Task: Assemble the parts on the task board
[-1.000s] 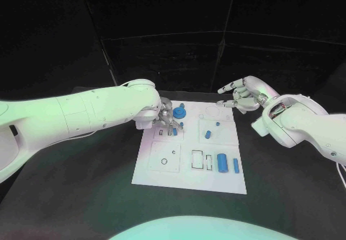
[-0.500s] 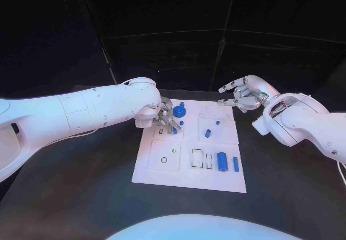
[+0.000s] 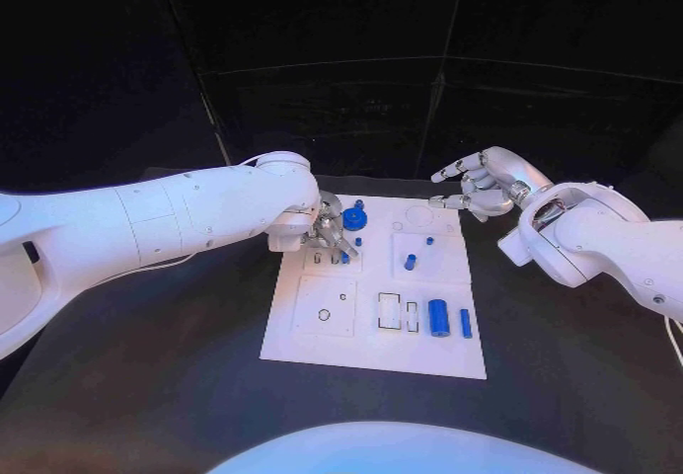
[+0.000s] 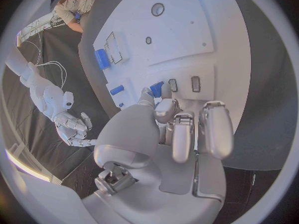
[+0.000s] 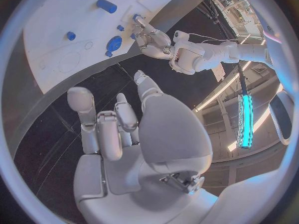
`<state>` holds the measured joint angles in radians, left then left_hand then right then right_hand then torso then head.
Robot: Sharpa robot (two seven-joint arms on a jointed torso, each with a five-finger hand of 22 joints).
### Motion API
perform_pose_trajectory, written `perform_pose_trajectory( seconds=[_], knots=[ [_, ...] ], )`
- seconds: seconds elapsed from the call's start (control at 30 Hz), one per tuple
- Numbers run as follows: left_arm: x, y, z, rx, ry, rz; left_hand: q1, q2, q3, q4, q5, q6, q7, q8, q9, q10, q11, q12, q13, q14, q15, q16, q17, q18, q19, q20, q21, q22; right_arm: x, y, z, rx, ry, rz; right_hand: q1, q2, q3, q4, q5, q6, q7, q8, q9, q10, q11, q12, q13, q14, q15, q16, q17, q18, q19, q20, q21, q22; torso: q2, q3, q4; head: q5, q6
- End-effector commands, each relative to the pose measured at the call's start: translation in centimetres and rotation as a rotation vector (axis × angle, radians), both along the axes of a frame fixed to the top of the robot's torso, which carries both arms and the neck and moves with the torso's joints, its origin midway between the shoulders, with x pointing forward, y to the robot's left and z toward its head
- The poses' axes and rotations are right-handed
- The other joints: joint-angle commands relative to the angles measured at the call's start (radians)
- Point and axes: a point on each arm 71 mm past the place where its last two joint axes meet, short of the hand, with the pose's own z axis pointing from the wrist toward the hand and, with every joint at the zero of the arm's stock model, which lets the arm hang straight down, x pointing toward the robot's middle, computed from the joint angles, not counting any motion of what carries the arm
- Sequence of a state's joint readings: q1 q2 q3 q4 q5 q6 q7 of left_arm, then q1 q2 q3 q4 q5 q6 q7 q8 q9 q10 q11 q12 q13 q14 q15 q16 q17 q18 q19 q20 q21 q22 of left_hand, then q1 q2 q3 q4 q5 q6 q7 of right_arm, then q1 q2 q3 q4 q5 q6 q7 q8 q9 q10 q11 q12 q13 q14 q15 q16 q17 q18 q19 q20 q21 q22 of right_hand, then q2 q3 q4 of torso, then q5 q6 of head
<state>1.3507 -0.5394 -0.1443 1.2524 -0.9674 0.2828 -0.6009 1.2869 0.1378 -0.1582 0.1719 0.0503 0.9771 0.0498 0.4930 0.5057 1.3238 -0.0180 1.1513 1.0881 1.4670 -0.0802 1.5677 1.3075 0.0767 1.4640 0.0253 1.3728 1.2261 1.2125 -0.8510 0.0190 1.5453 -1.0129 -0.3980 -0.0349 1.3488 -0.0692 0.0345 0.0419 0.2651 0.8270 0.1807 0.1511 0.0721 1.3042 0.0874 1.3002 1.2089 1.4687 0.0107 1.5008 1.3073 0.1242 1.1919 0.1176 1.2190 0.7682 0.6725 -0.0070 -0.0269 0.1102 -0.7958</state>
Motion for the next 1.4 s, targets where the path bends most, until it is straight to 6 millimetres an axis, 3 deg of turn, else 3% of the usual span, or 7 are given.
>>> perform_pose_trajectory(
  seconds=[0.03, 0.33, 0.43, 0.83, 0.93, 1.03, 1.4],
  knots=[
    [-0.1, 0.0, 0.0, 0.006, 0.012, -0.003, 0.023, 0.006, 0.019, -0.015, 0.0, -0.012, -0.002, 0.005, 0.003, 0.0, -0.007, -0.001, -0.001, 0.104, -0.008, 0.003, 0.263, -0.012, 0.008, -0.006, 0.004, 0.0, 0.0, 0.1, 0.1, -0.001, 0.005, 0.008, 0.005, 0.006, -0.005, 0.001, 0.003, 0.004, -0.004, 0.005, 0.0, 0.008, 0.0, 0.005, -0.001, 0.064, -0.001, -0.007, 0.093, 0.019, -0.006, -0.002, -0.004, -0.001, 0.0, -0.0002, 0.001, 0.002, -0.001],
    [-0.2, 0.0, -0.1, -0.019, 0.04, 0.004, 0.076, 0.025, 0.118, -0.069, 0.004, -0.032, -0.003, -0.007, 0.007, -0.01, -0.01, -0.015, -0.01, 0.104, -0.011, 0.003, 0.263, -0.011, 0.006, -0.01, 0.001, -0.001, 0.1, 0.2, 0.0, -0.004, 0.011, 0.011, 0.006, 0.006, -0.005, 0.001, 0.005, 0.004, -0.004, 0.005, 0.0, 0.009, 0.0, 0.005, 0.0, 0.064, -0.002, -0.007, 0.093, 0.019, -0.006, -0.003, -0.004, 0.0, 0.0, -0.0002, 0.0006, 0.003, -0.003],
    [-0.2, 0.2, -0.1, -0.025, 0.047, 0.008, 0.086, 0.016, 0.167, -0.088, 0.046, -0.039, -0.003, -0.014, 0.007, -0.016, -0.009, -0.024, -0.017, 0.104, -0.011, 0.003, 0.263, -0.011, 0.005, -0.009, 0.0, -0.002, 0.1, 0.2, 0.0, -0.006, 0.013, 0.011, 0.006, 0.006, -0.005, 0.001, 0.005, 0.004, -0.004, 0.005, 0.0, 0.009, 0.0, 0.005, 0.0, 0.064, -0.002, -0.007, 0.093, 0.019, -0.006, -0.003, -0.004, 0.0, 0.0, 0.0, 0.0008, 0.004, -0.004],
    [-0.3, 0.9, 0.0, -0.07, 0.047, 0.038, -0.039, -0.105, 0.623, -0.139, 0.076, -0.043, 0.01, -0.015, 0.033, -0.013, -0.004, -0.039, -0.028, 0.104, 0.0, 0.003, 0.263, -0.011, 0.005, -0.003, 0.0, 0.005, 0.1, 0.2, -0.1, -0.01, 0.021, 0.014, 0.004, 0.005, -0.008, 0.003, 0.007, 0.004, -0.004, 0.008, 0.0, 0.011, 0.0, 0.008, 0.002, 0.064, -0.002, -0.006, 0.096, 0.019, -0.005, -0.003, -0.004, 0.0, 0.0, 0.0001, 0.0006, 0.006, -0.003],
    [-0.3, 1.1, 0.1, -0.09, 0.03, 0.05, -0.109, -0.157, 0.763, -0.158, 0.082, -0.04, 0.013, 0.001, 0.053, -0.003, 0.0, -0.031, -0.022, 0.104, 0.0, 0.003, 0.263, -0.011, 0.007, -0.002, 0.003, 0.011, 0.2, 0.1, -0.1, -0.011, 0.023, 0.014, 0.002, 0.004, -0.01, 0.005, 0.006, 0.003, -0.004, 0.009, 0.0, 0.011, 0.0, 0.007, 0.001, 0.064, -0.002, -0.006, 0.096, 0.019, -0.005, -0.003, -0.004, 0.001, -0.001, 0.0003, 0.0012, 0.008, -0.003],
    [-0.3, 1.5, 0.2, -0.116, 0.006, 0.066, -0.148, -0.169, 0.841, -0.175, 0.1, -0.035, 0.01, 0.015, 0.068, 0.01, -0.004, -0.019, -0.01, 0.104, -0.004, 0.003, 0.263, -0.014, 0.01, 0.0, 0.008, 0.021, 0.2, 0.1, -0.2, -0.012, 0.024, 0.013, 0.001, 0.004, -0.011, 0.006, 0.006, 0.003, -0.004, 0.009, 0.0, 0.011, 0.0, 0.007, 0.002, 0.064, -0.002, -0.006, 0.096, 0.019, -0.004, -0.003, -0.003, 0.001, -0.001, 0.0001, 0.0022, 0.008, -0.003],
    [-0.8, 3.2, 0.5, -0.187, -0.074, 0.129, -0.198, -0.189, 0.917, -0.21, 0.12, -0.027, 0.002, 0.029, 0.087, 0.02, -0.007, -0.017, -0.01, 0.104, -0.007, 0.003, 0.263, -0.016, 0.014, -0.004, 0.015, 0.034, 0.3, -0.1, -0.2, -0.017, 0.029, 0.009, 0.0, 0.004, -0.012, 0.007, 0.005, 0.003, -0.004, 0.01, 0.0, 0.012, 0.0, 0.008, 0.002, 0.064, -0.002, -0.006, 0.096, 0.019, -0.004, -0.003, -0.003, 0.001, 0.0, 0.0006, 0.0028, 0.015, -0.004]
  ],
)
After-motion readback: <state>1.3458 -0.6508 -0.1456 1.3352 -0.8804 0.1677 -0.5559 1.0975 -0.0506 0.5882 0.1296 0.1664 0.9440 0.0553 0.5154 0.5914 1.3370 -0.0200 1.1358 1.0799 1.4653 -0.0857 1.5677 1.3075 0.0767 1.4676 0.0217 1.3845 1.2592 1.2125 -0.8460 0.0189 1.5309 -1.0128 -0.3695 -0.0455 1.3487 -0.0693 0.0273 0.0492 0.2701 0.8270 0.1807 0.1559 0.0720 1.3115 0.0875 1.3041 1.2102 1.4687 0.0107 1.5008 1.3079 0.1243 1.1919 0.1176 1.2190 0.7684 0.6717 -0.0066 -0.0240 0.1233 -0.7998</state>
